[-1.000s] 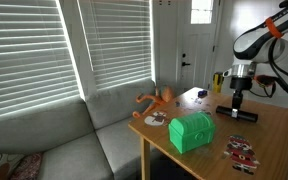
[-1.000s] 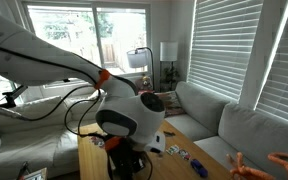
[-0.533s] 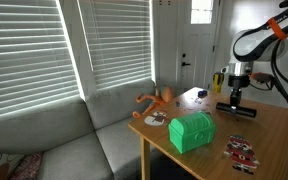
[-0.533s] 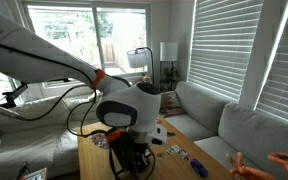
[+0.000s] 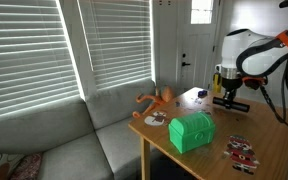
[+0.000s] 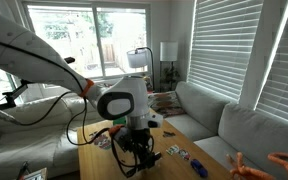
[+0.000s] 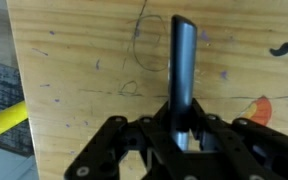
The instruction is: Pick up the remote and place it right way up on the table
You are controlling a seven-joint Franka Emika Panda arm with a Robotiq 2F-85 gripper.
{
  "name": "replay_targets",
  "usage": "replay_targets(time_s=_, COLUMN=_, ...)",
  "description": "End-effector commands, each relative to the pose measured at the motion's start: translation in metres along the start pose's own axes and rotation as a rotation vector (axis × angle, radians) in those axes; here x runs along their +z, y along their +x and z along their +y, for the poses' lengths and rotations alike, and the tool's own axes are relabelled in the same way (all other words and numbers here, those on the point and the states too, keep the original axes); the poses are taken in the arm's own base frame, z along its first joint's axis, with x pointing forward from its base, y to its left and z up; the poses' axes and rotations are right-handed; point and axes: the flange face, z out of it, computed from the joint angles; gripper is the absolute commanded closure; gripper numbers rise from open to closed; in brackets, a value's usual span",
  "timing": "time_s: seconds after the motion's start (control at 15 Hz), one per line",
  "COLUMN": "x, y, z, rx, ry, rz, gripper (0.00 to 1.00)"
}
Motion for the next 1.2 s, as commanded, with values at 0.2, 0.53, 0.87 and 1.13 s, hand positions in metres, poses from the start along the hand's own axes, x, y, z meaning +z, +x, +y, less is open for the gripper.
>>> replay_targets(time_s=0.2, x=0.004, y=-0.002, z=-0.020, rx=0.075, ry=-0.116, rz=0.060, gripper=0.62)
replay_targets(time_s=0.53, x=0.000, y=-0.002, z=-0.022, rx=0.110, ry=-0.112, rz=0.072, gripper=0.49)
replay_targets(time_s=0.87, x=-0.010, y=-0.002, z=-0.022, rx=0.124, ry=-0.086, rz=0.110, gripper=0.08)
replay_targets(time_s=1.13, x=-0.030, y=-0.009, z=-0.015, rx=0.131, ry=-0.023, rz=0.155, gripper=0.00)
